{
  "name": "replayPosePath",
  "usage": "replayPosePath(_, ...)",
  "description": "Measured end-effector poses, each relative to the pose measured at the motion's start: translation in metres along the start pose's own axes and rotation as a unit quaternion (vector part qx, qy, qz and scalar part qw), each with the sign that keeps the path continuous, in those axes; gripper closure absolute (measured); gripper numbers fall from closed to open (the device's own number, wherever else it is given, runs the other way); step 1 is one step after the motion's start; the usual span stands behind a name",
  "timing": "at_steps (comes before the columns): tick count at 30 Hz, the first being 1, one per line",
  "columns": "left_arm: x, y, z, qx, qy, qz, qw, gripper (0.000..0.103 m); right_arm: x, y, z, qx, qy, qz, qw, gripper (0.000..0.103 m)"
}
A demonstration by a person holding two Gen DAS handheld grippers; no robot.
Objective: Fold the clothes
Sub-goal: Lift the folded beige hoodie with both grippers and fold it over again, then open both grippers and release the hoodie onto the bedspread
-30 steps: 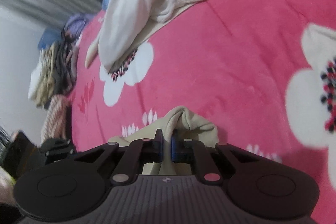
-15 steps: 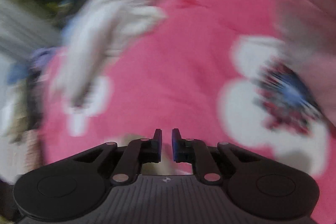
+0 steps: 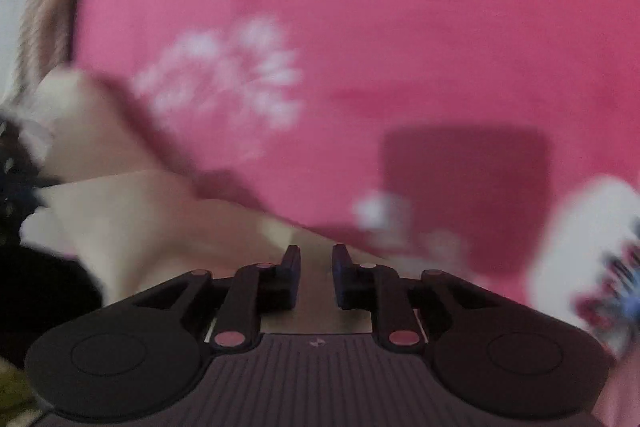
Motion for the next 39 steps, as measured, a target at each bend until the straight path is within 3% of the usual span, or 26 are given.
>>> replayPosePath(3, -0.003, 0.0, -0.001, -0.004, 0.0, 0.001, 1.0, 0.102, -0.017, 0.018, 0.033, 0.077, 0.078, 0.005, 0.994, 0.08)
replayPosePath(5, -0.007, -0.002, -0.004, -0.011, 0.007, 0.002, 0.9999, 0.102, -0.039, 0.024, 0.043, 0.092, 0.139, 0.038, 0.985, 0.08)
replayPosePath(7, -0.019, -0.007, -0.013, -0.02, 0.019, 0.024, 0.9993, 0.102, -0.055, 0.023, 0.036, 0.08, 0.132, 0.077, 0.985, 0.08)
replayPosePath(8, -0.026, -0.01, -0.017, -0.024, 0.025, 0.035, 0.9988, 0.101, -0.057, 0.023, 0.03, 0.079, 0.105, 0.088, 0.987, 0.08)
replayPosePath(11, -0.048, -0.023, -0.037, -0.053, 0.045, 0.074, 0.9948, 0.098, -0.024, 0.028, 0.038, 0.14, 0.065, 0.039, 0.987, 0.08)
replayPosePath(13, -0.066, -0.035, -0.054, -0.08, 0.055, 0.11, 0.9892, 0.093, 0.013, 0.027, 0.055, 0.211, 0.064, -0.026, 0.975, 0.076)
replayPosePath(17, -0.079, -0.032, -0.041, -0.053, 0.074, 0.153, 0.9839, 0.085, 0.064, -0.012, 0.078, 0.302, 0.129, -0.106, 0.939, 0.076)
replayPosePath(19, -0.082, -0.027, -0.03, -0.037, 0.09, 0.166, 0.9813, 0.084, 0.059, -0.047, 0.082, 0.345, 0.15, -0.079, 0.923, 0.076)
replayPosePath(21, -0.083, -0.026, -0.023, -0.027, 0.084, 0.192, 0.9774, 0.084, 0.039, -0.082, 0.079, 0.381, 0.167, -0.013, 0.909, 0.076)
replayPosePath(24, -0.072, -0.022, -0.023, -0.028, 0.047, 0.193, 0.9797, 0.084, 0.001, -0.118, 0.065, 0.385, 0.186, 0.113, 0.897, 0.078)
replayPosePath(26, -0.056, -0.022, -0.031, -0.043, 0.023, 0.174, 0.9836, 0.084, -0.013, -0.116, 0.042, 0.361, 0.163, 0.165, 0.903, 0.083)
replayPosePath(27, -0.05, -0.026, -0.037, -0.056, 0.02, 0.168, 0.984, 0.084, -0.009, -0.107, 0.029, 0.351, 0.129, 0.17, 0.911, 0.085)
replayPosePath(29, -0.043, -0.035, -0.048, -0.083, 0.031, 0.164, 0.9825, 0.084, 0.01, -0.082, -0.002, 0.339, 0.033, 0.157, 0.927, 0.103)
replayPosePath(30, -0.042, -0.039, -0.051, -0.092, 0.037, 0.165, 0.9813, 0.084, 0.021, -0.07, -0.017, 0.329, -0.012, 0.147, 0.933, 0.103)
replayPosePath(31, -0.042, -0.042, -0.051, -0.098, 0.043, 0.167, 0.9801, 0.084, 0.029, -0.067, -0.022, 0.329, -0.017, 0.145, 0.933, 0.103)
replayPosePath(35, -0.038, -0.028, -0.037, -0.09, 0.076, 0.173, 0.9778, 0.083, 0.014, -0.087, 0.001, 0.364, -0.039, 0.182, 0.913, 0.101)
replayPosePath(39, -0.024, -0.017, -0.014, -0.083, 0.101, 0.184, 0.9743, 0.079, 0.008, -0.105, 0.034, 0.424, -0.017, 0.163, 0.891, 0.1)
Point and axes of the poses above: each gripper's, at about its wrist camera, not at the fingertips, and z roughly against the way its jaws point, x to its right, y to its top, the point moved 2 cm from there along -z, roughly the way its jaws point, and after that the axes turned 15 degrees about -z, right-handed, at the moved point
